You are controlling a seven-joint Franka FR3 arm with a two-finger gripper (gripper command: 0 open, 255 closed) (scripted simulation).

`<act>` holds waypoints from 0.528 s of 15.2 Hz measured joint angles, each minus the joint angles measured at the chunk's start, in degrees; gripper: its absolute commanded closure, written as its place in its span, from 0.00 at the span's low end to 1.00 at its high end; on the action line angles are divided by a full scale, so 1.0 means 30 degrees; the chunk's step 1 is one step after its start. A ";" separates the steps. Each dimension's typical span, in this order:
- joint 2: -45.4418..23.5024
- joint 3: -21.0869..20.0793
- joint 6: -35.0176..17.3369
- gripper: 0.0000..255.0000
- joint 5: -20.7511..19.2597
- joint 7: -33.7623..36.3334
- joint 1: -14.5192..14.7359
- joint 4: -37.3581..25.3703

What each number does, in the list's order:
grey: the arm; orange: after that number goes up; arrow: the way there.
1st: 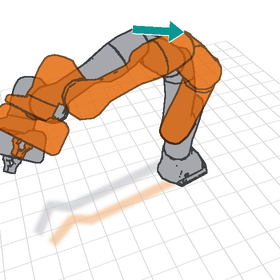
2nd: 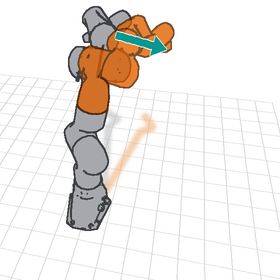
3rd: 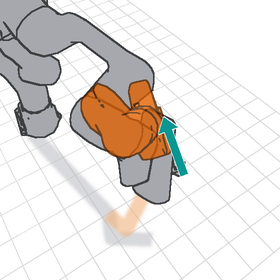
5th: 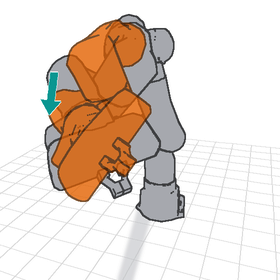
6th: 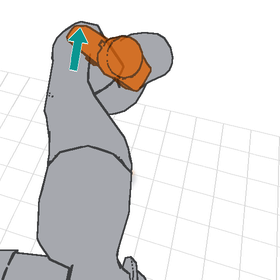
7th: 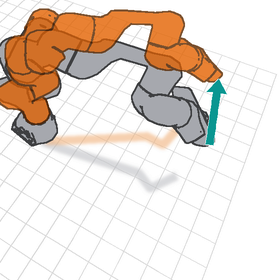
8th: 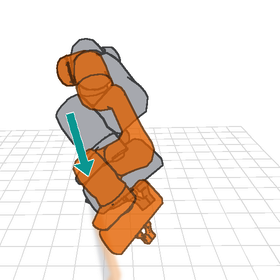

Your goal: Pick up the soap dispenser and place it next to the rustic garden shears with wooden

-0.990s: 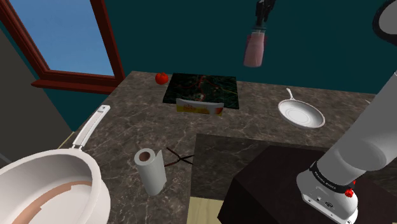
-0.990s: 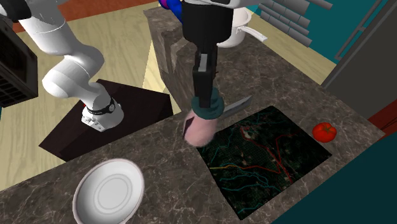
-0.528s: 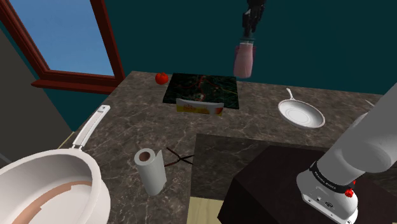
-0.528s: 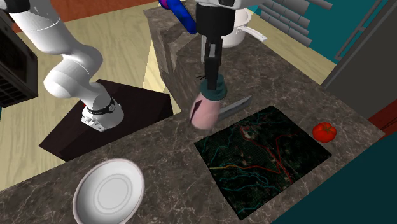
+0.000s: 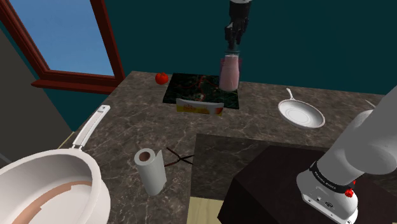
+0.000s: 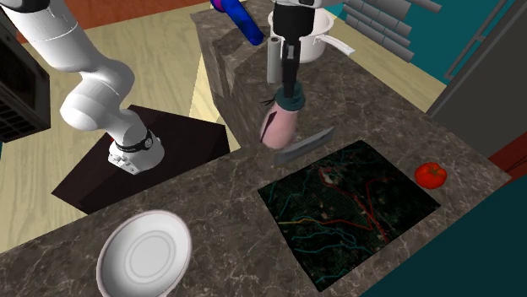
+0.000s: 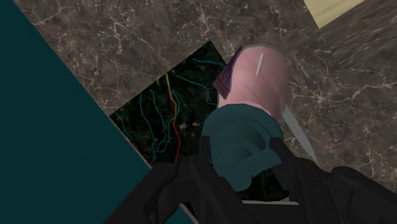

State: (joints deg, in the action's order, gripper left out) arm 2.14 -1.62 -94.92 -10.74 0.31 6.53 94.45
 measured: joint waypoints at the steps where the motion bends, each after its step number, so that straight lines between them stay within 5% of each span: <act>1: -0.0051 -0.0198 -0.0096 1.00 -0.0016 0.0410 0.0181 0.0121; 8: -0.1241 -0.1712 -0.0603 1.00 -0.0200 0.3550 0.1641 0.0020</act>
State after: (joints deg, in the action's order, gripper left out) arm -1.58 -6.75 -96.73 -11.34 10.96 11.45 94.51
